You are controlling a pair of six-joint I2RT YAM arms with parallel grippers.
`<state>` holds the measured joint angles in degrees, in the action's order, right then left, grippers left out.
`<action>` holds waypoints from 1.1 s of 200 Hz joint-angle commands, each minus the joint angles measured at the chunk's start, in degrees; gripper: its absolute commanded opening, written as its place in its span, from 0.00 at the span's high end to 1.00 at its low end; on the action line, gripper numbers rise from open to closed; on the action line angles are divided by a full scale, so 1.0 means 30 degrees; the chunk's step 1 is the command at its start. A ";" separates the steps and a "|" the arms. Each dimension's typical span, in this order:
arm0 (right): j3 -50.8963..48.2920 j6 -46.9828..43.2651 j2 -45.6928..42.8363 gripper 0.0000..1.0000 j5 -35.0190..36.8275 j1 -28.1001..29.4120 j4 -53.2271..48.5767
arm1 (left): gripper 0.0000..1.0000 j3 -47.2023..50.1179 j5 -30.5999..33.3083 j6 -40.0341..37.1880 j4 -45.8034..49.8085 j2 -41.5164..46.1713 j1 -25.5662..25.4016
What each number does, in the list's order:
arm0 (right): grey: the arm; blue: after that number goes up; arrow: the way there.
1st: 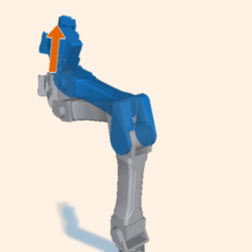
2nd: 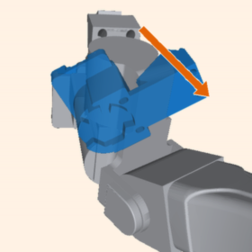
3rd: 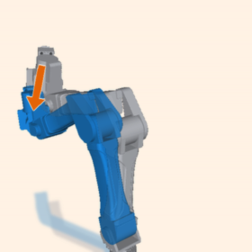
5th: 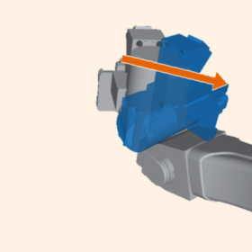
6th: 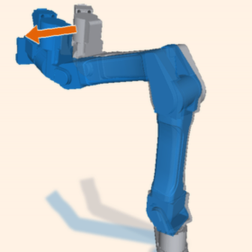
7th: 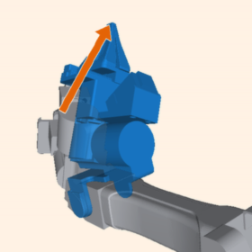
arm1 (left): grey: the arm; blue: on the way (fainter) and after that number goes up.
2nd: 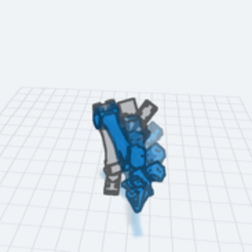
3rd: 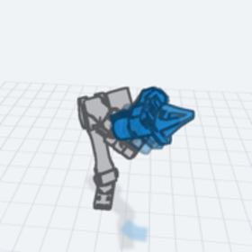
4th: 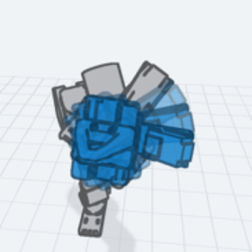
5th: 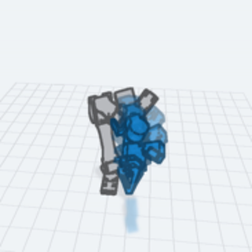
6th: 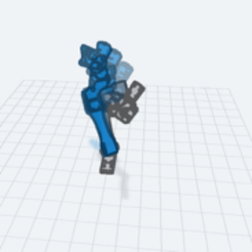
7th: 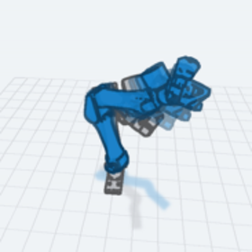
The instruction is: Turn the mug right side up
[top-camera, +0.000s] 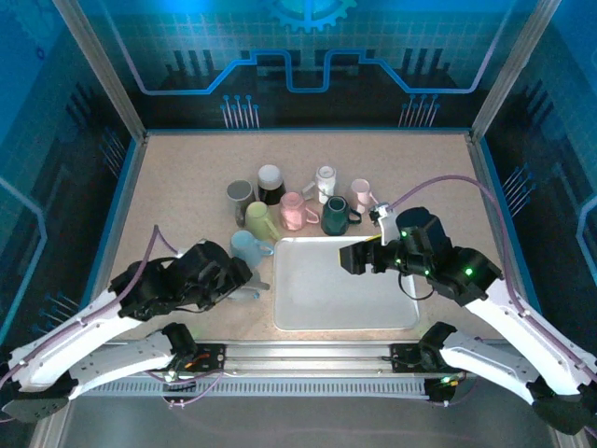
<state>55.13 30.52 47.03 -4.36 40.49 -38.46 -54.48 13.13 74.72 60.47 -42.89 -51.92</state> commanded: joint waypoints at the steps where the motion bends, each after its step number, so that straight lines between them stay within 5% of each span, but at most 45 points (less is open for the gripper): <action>1: -0.0182 0.0612 -0.0243 0.11 -0.1233 0.0126 0.1237 | 0.53 -0.0122 0.0111 -0.4777 -0.5046 0.0865 -0.0007; 40: -0.0715 0.1073 -0.0443 0.08 -0.2468 0.0088 0.2292 | 0.53 0.0406 -0.1435 -0.8229 -1.0359 0.0927 -0.0009; 77: -0.0857 0.2523 -0.0793 0.08 -0.3409 0.0016 0.3594 | 0.54 0.1671 -0.0587 -1.0927 -1.4126 0.1742 0.0035; 147: -0.2636 0.9548 0.1659 0.16 -1.2704 -0.1311 1.3374 | 0.62 0.8300 -0.1983 -1.4310 -2.6899 0.3970 0.0139; 220: -0.2701 0.9324 0.3188 0.24 -1.3701 -0.0805 1.3740 | 0.61 0.9059 -0.2125 -1.4387 -2.8439 0.4297 0.0344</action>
<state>47.62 57.47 54.50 -42.54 37.17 -0.19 -26.98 7.81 33.43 -15.62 -30.76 -51.48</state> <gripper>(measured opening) 0.773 0.702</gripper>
